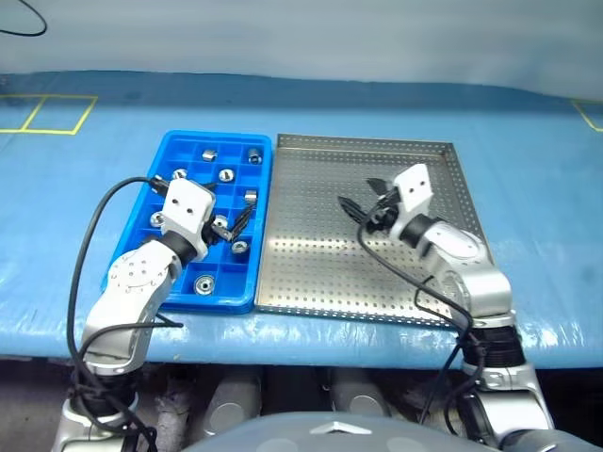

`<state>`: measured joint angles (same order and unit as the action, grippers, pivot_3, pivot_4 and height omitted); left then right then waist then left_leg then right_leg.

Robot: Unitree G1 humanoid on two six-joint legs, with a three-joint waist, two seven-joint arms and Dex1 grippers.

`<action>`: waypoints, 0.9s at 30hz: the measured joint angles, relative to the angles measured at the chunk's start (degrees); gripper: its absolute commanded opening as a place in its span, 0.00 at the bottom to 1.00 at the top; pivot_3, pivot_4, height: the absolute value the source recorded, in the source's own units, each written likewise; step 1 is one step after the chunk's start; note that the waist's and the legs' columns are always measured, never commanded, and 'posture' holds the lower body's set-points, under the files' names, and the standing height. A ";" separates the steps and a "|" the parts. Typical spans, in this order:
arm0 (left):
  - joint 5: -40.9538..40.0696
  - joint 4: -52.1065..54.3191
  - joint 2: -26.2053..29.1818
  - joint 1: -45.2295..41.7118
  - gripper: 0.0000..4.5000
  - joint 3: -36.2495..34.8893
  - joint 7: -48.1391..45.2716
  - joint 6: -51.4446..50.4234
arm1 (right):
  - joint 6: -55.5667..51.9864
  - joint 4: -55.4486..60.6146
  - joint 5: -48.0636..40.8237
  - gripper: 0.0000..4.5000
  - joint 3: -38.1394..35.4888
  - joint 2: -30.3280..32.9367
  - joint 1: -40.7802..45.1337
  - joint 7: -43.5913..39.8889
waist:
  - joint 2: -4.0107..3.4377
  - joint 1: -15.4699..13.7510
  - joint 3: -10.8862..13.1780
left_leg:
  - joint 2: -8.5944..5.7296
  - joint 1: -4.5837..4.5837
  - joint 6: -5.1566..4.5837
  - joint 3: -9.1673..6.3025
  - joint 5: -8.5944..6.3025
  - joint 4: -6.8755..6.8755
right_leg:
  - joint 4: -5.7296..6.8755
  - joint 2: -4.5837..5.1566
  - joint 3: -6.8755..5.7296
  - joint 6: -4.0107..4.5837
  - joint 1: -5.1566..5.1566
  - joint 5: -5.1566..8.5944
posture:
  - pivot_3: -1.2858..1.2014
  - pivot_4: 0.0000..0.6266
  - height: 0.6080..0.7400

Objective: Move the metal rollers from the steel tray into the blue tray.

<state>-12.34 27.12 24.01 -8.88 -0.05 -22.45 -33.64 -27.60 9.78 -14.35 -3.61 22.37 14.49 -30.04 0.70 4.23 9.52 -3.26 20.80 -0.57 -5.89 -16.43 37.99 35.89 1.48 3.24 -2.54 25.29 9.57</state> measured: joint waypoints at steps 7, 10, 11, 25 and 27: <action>-0.09 -6.62 -0.07 -4.22 0.93 3.61 -6.26 4.03 | 0.74 1.46 -0.81 0.99 -2.76 3.61 -4.99 -2.13 | -0.02 4.39 0.01 | 0.05 -0.14 -0.32 0.57 -0.15 0.13 | 0.04 -0.16 0.56 -0.28 0.00 -0.10 | 0.40 0.24 1.00; -0.06 -7.04 0.53 -4.14 0.93 4.35 -8.04 4.52 | 1.96 4.74 -2.40 0.99 -2.47 4.55 -5.05 -5.09 | -0.01 6.22 0.01 | 0.06 -0.15 -0.43 0.63 -0.17 0.25 | 0.03 -0.33 0.72 -0.66 -0.04 -0.04 | 0.40 0.24 1.00; -0.04 -7.02 0.84 -4.02 0.93 4.32 -8.14 4.77 | 2.17 5.43 -2.89 0.99 -2.10 4.66 -5.01 -5.89 | -0.01 6.64 0.01 | 0.06 -0.18 -0.45 0.65 -0.17 0.27 | 0.02 -0.32 0.76 -0.70 -0.07 -0.05 | 0.40 0.24 1.00; -0.09 -0.38 2.98 4.91 0.93 -1.53 -5.63 4.92 | 2.75 3.96 -3.72 0.99 5.15 4.60 0.04 -11.17 | -0.01 7.00 0.02 | 0.05 -0.23 -0.50 0.67 -0.17 0.32 | 0.02 -0.12 0.86 -0.68 -0.06 -0.17 | 0.44 0.24 1.00; -0.09 0.14 2.97 5.17 0.93 -1.51 -5.35 4.52 | 3.18 3.26 -3.71 0.99 5.52 4.45 0.17 -11.26 | -0.01 6.27 0.02 | 0.05 -0.22 -0.50 0.67 -0.17 0.31 | 0.02 -0.12 0.86 -0.65 -0.04 -0.19 | 0.44 0.24 1.00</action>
<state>-12.44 27.26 26.97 -3.72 -1.56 -27.80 -29.11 -24.42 13.05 -18.06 1.91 26.82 14.66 -41.30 0.70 10.50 9.53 -3.21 20.58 -1.06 -5.21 -16.60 38.30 35.91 1.36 4.10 -3.19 25.26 9.38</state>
